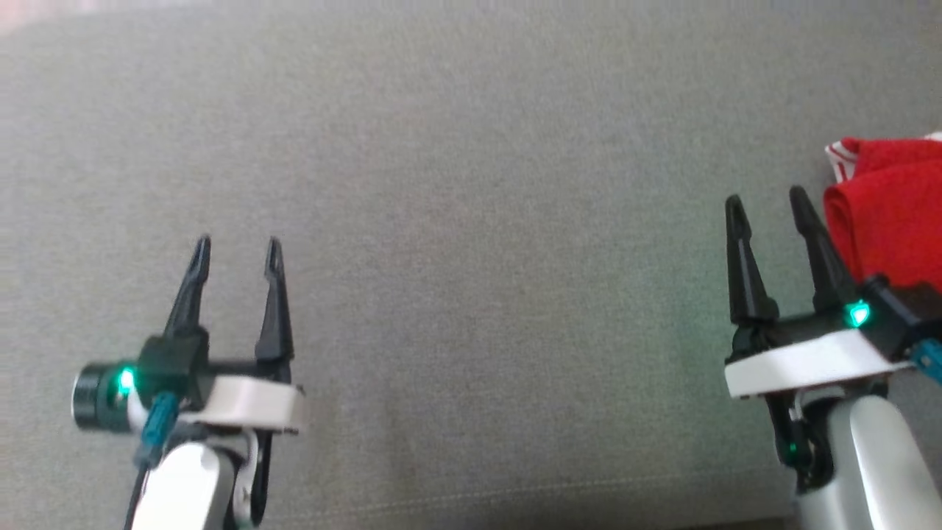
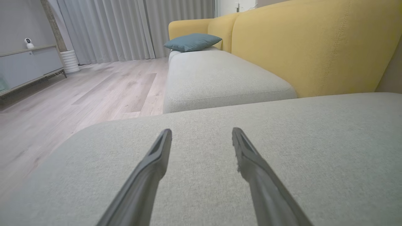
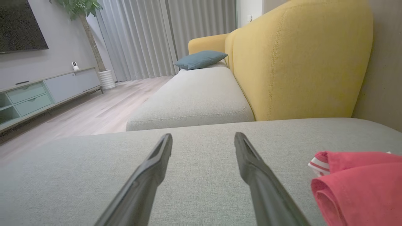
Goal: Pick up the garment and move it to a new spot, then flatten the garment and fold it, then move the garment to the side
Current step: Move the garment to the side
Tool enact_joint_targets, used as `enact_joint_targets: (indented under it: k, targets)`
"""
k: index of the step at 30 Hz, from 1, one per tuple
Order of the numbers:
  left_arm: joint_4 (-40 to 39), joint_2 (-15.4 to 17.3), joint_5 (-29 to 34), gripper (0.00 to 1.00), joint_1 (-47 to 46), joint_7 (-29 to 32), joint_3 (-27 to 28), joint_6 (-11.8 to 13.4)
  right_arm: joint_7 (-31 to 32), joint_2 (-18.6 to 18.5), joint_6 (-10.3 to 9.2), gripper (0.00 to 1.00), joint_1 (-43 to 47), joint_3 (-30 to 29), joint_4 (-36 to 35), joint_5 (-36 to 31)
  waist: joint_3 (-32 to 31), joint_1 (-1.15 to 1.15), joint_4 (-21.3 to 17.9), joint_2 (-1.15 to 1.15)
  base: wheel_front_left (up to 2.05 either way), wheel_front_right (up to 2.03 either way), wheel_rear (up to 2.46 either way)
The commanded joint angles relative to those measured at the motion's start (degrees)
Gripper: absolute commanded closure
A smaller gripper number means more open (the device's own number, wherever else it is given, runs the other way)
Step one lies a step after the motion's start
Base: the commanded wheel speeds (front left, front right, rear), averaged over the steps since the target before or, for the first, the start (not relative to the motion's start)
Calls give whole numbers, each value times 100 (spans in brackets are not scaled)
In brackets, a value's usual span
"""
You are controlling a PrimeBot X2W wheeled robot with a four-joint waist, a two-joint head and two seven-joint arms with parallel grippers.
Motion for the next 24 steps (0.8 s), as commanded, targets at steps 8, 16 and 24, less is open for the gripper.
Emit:
enact_joint_targets:
  k: [8, 16, 24]
  targets:
    - [-140, 135, -157, 0, 363, -43, 301, 15, 176, 61, 19, 0, 468, -6, -276, -80, -612, 0, 24, 0, 0, 0, 0]
    - [-46, 168, -285, 0, 692, -18, 289, 2, 373, 85, 19, 0, 823, 1, -346, -159, -1046, 0, 50, 0, 0, 0, 0]
    - [-47, 201, -409, 0, 926, 62, 275, -12, 520, 104, 19, 0, 1053, 43, -451, -186, -1271, 0, 63, 0, 0, 0, 0]
